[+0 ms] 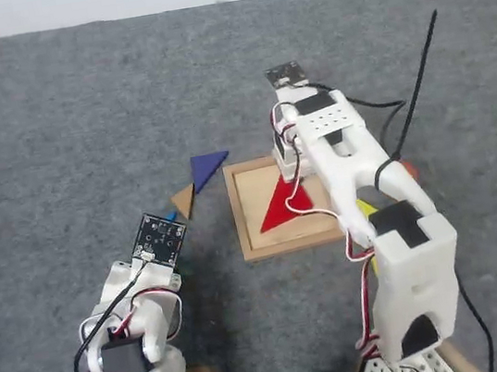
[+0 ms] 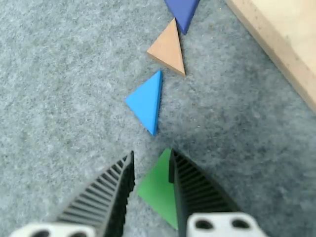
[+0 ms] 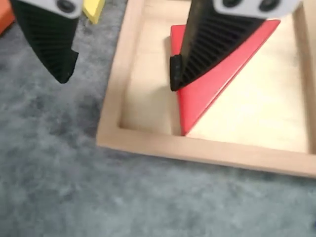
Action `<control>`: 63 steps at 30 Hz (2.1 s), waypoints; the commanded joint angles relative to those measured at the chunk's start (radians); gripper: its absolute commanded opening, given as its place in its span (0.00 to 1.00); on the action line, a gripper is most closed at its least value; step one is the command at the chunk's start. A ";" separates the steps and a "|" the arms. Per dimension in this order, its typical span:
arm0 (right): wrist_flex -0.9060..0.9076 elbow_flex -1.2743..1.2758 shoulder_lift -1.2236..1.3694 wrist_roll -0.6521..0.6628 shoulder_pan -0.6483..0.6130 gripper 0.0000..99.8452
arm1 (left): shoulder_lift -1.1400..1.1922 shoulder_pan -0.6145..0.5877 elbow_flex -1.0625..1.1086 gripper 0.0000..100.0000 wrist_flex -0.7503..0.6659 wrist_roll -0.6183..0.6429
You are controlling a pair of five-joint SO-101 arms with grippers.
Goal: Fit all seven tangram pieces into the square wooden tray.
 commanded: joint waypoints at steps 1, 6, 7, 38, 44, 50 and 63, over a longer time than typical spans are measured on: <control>0.013 -0.035 -0.027 0.017 -0.056 0.31 | -0.020 -0.005 -0.007 0.11 0.003 -0.006; 0.004 -0.040 0.025 0.018 -0.154 0.31 | -0.020 -0.005 -0.007 0.11 0.003 -0.006; 0.002 -0.046 0.025 0.018 -0.166 0.31 | -0.020 -0.005 -0.007 0.11 0.003 -0.006; -0.005 -0.043 0.048 -0.018 -0.087 0.31 | -0.020 -0.005 -0.007 0.11 0.003 -0.006; -0.013 -0.005 0.048 -0.063 0.019 0.31 | -0.020 -0.005 -0.007 0.11 0.003 -0.006; -0.027 0.017 -0.010 -0.063 0.005 0.31 | -0.020 -0.005 -0.007 0.11 0.003 -0.006; 0.070 0.170 -0.466 0.040 -0.027 0.31 | -0.020 -0.005 -0.007 0.11 0.003 -0.006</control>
